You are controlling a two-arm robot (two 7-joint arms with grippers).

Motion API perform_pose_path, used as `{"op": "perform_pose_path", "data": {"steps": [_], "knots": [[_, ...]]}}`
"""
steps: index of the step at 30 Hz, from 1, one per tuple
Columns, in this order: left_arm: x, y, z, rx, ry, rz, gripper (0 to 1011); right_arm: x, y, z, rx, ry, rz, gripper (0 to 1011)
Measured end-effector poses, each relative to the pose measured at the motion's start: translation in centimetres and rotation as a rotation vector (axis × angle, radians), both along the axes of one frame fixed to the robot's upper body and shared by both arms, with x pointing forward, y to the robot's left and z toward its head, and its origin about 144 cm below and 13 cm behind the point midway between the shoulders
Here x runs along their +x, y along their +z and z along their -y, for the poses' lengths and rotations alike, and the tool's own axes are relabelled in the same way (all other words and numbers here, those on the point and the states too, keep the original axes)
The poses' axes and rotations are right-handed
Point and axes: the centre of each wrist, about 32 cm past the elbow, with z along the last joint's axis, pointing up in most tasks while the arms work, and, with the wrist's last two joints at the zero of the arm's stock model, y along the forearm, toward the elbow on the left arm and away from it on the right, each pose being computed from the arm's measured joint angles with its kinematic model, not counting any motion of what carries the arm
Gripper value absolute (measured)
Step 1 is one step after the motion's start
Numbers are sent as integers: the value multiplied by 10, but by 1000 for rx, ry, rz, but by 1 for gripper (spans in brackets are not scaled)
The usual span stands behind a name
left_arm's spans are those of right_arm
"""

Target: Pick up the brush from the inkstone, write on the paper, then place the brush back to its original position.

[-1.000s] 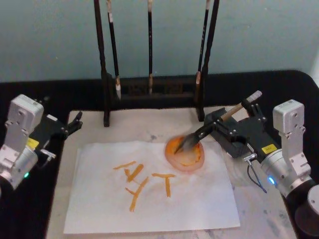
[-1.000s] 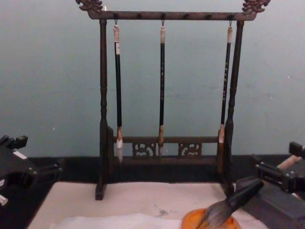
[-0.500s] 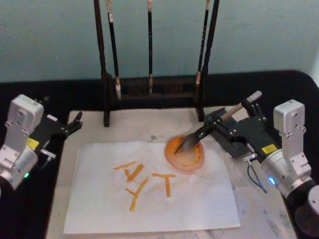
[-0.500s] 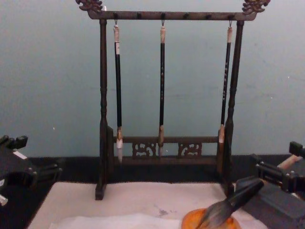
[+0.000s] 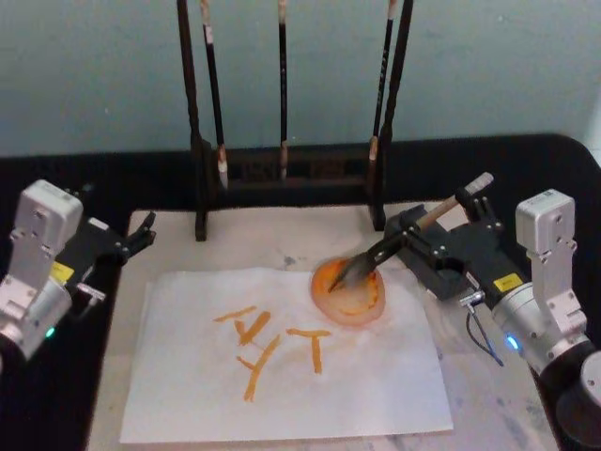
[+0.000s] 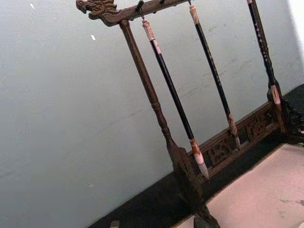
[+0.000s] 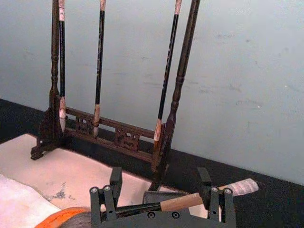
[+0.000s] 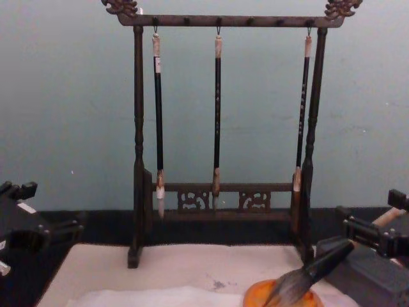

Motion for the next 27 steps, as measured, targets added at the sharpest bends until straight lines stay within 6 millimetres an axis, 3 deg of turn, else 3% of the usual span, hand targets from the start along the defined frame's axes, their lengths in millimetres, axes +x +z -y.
{"op": "perform_pose_path", "data": {"steps": [27], "knots": [[0,0,0,0,0,0,1010,0,0,0,0,0,0,1000]]}}
